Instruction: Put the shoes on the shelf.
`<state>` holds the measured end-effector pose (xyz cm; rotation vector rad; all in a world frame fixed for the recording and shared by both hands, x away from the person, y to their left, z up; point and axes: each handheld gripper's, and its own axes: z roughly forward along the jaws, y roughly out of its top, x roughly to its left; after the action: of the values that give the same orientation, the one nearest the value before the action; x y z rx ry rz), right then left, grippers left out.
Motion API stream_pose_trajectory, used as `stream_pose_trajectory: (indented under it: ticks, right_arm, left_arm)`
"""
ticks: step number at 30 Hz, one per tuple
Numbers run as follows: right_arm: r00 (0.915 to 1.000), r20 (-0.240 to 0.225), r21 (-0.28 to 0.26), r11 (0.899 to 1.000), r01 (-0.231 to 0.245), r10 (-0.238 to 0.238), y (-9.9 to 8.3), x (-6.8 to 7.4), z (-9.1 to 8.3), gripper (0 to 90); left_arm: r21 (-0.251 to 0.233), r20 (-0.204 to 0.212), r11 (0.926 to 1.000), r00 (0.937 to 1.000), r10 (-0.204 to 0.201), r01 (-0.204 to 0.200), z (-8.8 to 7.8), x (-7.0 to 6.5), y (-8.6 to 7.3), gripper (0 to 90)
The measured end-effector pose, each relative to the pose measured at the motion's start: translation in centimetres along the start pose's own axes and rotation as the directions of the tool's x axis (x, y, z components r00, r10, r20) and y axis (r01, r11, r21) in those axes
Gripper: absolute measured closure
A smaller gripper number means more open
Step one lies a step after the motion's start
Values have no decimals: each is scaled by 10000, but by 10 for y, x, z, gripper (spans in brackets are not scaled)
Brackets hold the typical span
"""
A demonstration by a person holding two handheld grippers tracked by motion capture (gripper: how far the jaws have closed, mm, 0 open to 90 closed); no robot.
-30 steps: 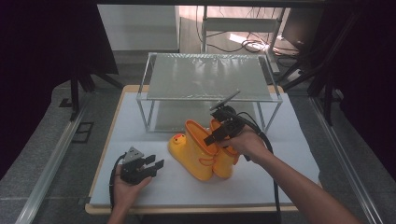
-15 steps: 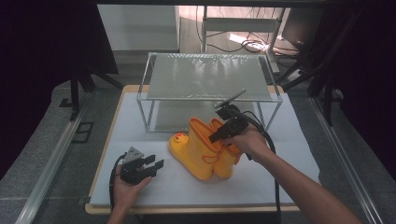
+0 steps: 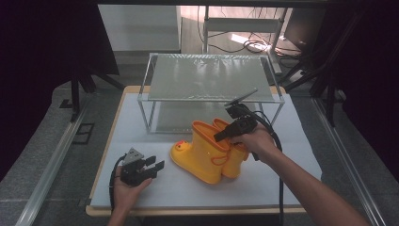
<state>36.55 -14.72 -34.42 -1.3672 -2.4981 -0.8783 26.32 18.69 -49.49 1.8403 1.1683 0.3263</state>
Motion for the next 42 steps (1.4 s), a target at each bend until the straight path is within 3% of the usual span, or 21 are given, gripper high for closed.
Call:
stream_pose_trajectory:
  ticks: [9,24,33,42]
  right_arm:
    - [9995,-283,-209,9997,124,-130,-4,2,-17,827]
    - [9978,-609,-1301,9913,199,-280,-9,12,-82,827]
    - [9962,-749,-1789,9834,310,-450,-10,18,-111,828]
    - [9918,-1076,-2492,9676,401,-688,-9,28,-148,828]
  left_arm:
    - [-4,-30,10000,10000,-22,22,0,1,0,543]
    - [12,-48,10000,10000,-57,58,0,1,0,543]
    - [17,-59,10000,10000,-80,80,1,1,0,543]
    - [-1,-48,10000,9999,-90,90,1,0,0,544]
